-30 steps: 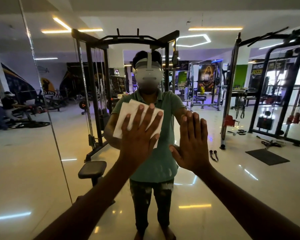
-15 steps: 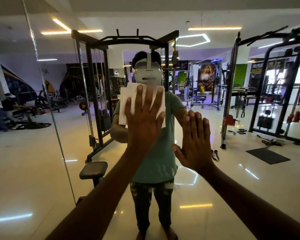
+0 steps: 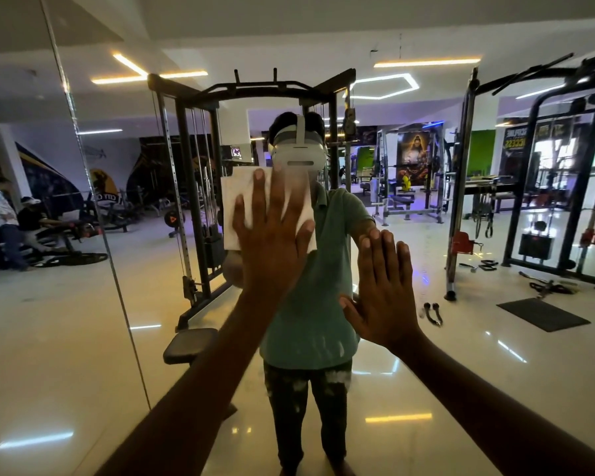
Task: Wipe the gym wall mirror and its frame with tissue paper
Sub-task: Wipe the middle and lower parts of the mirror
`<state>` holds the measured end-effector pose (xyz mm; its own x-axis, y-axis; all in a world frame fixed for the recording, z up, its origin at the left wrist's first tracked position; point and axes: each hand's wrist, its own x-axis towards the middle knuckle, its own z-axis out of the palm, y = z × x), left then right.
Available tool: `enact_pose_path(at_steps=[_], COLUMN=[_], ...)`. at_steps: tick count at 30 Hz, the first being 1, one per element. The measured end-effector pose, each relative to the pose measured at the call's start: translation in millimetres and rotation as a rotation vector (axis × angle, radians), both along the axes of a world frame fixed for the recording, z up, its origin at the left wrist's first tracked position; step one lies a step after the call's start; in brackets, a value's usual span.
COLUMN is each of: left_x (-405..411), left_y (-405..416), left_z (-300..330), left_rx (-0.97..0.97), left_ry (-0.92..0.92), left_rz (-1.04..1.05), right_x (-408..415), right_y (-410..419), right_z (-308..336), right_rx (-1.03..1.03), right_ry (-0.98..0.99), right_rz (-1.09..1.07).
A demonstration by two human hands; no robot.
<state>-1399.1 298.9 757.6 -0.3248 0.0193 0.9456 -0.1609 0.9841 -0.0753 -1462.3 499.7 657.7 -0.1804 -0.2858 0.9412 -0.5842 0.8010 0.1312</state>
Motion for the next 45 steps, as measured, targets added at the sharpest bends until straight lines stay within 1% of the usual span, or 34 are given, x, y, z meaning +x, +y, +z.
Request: enact_pose_path(at_steps=[2, 5, 6, 8, 12, 14, 16, 21, 22, 25, 27, 29, 31, 32, 34, 36, 37, 38, 40, 42, 44, 45], left_x=[1.1, 11.9, 13.6, 14.0, 4.8, 2.7, 2.6, 18.2, 20.3, 22.1, 17.8, 11.4, 5.1, 2.5, 1.1, 10.0, 15.7, 24.3, 46.7, 64.6, 66.9, 62.0], left_y=[-0.2, -3.2, -5.6, -7.1, 4.5, 11.4, 15.8, 4.1, -1.7, -9.1, -4.3, 6.1, 21.0, 29.3, 35.5, 14.8, -6.4, -31.2, -84.0, -127.3, -146.1, -140.1], left_z=[-26.3, -93.0, -101.8, -87.8, -0.1, 29.1, 23.0, -88.5, -99.7, -84.4, -44.9, 2.5, 29.2, 30.0, 7.9, -26.4, -39.3, -46.3, -48.2, -43.3, -35.7, -30.8], left_rx=[-0.01, -0.054, -0.064, -0.06, -0.038, -0.002, 0.009, -0.075, -0.087, -0.105, -0.098, -0.023, 0.04, 0.039, -0.058, -0.187, -0.201, -0.167, -0.019, 0.118, 0.271, 0.372], left_ry=[-0.012, -0.105, -0.12, -0.124, -0.059, -0.05, -0.064, -0.188, -0.195, -0.189, -0.138, -0.077, -0.027, -0.028, -0.09, -0.179, -0.191, -0.173, -0.093, -0.036, -0.004, 0.031], left_rz=[0.006, -0.011, -0.024, -0.039, 0.007, 0.022, 0.024, -0.02, -0.033, -0.029, 0.012, 0.014, 0.007, 0.003, -0.019, -0.038, -0.032, -0.011, 0.074, 0.117, 0.138, 0.151], right_x=[-0.5, 0.2, 0.5, 0.4, 1.0, 0.7, 1.4, 6.5, 6.7, 9.3, 10.1, 10.3, 8.9, 8.0, 6.4, 8.1, 10.5, 13.5, 20.6, 24.7, 22.3, 19.9], right_y=[0.2, 0.9, 0.8, 0.1, 0.1, -0.3, 1.1, 3.7, 3.2, 1.2, -0.1, -2.2, -3.6, -3.4, -3.2, -7.0, -11.1, -17.9, -34.3, -44.9, -47.1, -47.3], right_z=[1.1, 0.0, -0.5, -1.1, -0.7, -0.6, -0.3, 1.1, 1.3, 1.1, 1.0, 0.7, -0.3, -0.3, 0.2, -1.8, -2.9, -4.8, -7.3, -10.1, -11.6, -12.0], right_rx=[0.01, 0.021, 0.02, 0.023, 0.01, 0.004, 0.01, 0.037, 0.038, 0.028, 0.019, 0.001, -0.009, -0.008, -0.016, -0.043, -0.068, -0.093, -0.111, -0.104, -0.095, -0.094], right_ry=[0.008, 0.004, -0.002, -0.018, -0.024, -0.036, -0.041, -0.056, -0.06, -0.066, -0.067, -0.072, -0.068, -0.061, -0.045, -0.059, -0.073, -0.083, -0.083, -0.071, -0.061, -0.054], right_rz=[0.007, 0.011, 0.01, 0.004, 0.012, 0.02, 0.021, 0.005, -0.002, -0.003, -0.003, -0.004, 0.003, 0.002, -0.009, -0.026, -0.035, -0.034, -0.003, 0.008, -0.02, -0.033])
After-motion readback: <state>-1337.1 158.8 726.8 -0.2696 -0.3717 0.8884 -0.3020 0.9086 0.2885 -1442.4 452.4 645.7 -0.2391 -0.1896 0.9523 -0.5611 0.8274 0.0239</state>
